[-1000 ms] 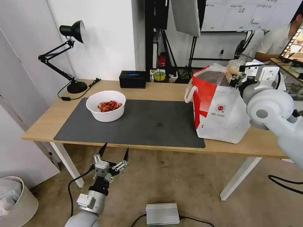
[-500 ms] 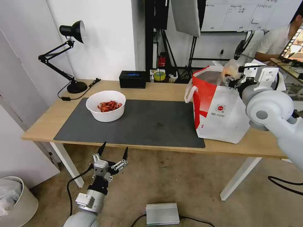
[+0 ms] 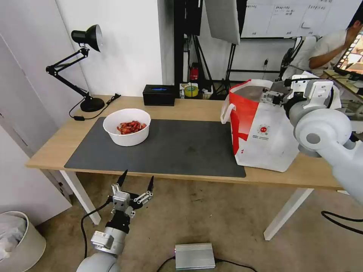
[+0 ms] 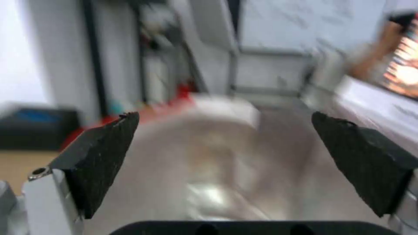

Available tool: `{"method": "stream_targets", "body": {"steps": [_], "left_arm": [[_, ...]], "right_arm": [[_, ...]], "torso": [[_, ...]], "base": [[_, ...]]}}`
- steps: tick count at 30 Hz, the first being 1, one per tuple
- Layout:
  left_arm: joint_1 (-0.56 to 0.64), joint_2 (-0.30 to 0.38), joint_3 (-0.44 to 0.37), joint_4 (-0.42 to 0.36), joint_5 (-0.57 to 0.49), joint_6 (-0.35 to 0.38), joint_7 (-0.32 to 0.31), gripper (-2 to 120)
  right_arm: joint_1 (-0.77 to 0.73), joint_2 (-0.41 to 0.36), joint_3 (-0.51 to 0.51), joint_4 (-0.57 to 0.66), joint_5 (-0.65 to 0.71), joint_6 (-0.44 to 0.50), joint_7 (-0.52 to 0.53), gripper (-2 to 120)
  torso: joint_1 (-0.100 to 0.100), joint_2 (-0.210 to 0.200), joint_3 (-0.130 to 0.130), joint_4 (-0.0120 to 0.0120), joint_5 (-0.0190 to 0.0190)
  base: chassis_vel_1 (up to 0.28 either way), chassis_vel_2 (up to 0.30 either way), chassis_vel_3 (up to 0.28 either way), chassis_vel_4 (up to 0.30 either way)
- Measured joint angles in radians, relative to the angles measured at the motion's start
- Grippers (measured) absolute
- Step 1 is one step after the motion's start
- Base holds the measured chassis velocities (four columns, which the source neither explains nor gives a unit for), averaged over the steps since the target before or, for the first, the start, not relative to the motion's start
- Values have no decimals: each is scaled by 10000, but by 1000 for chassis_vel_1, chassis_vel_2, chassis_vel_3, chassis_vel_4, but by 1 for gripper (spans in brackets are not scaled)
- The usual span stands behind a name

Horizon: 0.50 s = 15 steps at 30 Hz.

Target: Pick up the trash from the table and place it into the takeout bag.

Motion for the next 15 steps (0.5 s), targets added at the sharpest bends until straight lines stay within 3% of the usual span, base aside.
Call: {"method": "stream_targets", "body": {"steps": [2,3,6,7,9,15], "left_arm": [[-11,-17,-1,0,0,0,1,100],[-11,-17,-1,0,0,0,1,100],[-34,-81,-32,6,-1,-2,1,100],[-34,-81,-32,6,-1,-2,1,100],[-22,-127,-68,11,3,-23,1,100],[79,-280,-237,57,37,-197,2,100]], "right_arm": [[-452,-34,223,169,-392,1010,-1110,100],[-452,-34,223,169,-392,1010,-1110,100],[-1521,-131,335,413,-1063,2732,-2823,100],[-1521,-131,335,413,-1063,2732,-2823,100],[-2170,-115,336,661,-1207,3716,-3738,100],[-3514,-11,440,1033,-1603,4574,-4911,100]], "torso": [[0,0,0,4,-2],[0,0,0,4,-2],[0,0,0,0,1],[0,0,0,0,1],[0,0,0,0,0],[0,0,0,1,-1]], "base": [[0,0,0,0],[0,0,0,0],[0,0,0,0],[0,0,0,0],[0,0,0,0],[0,0,0,0]]}}
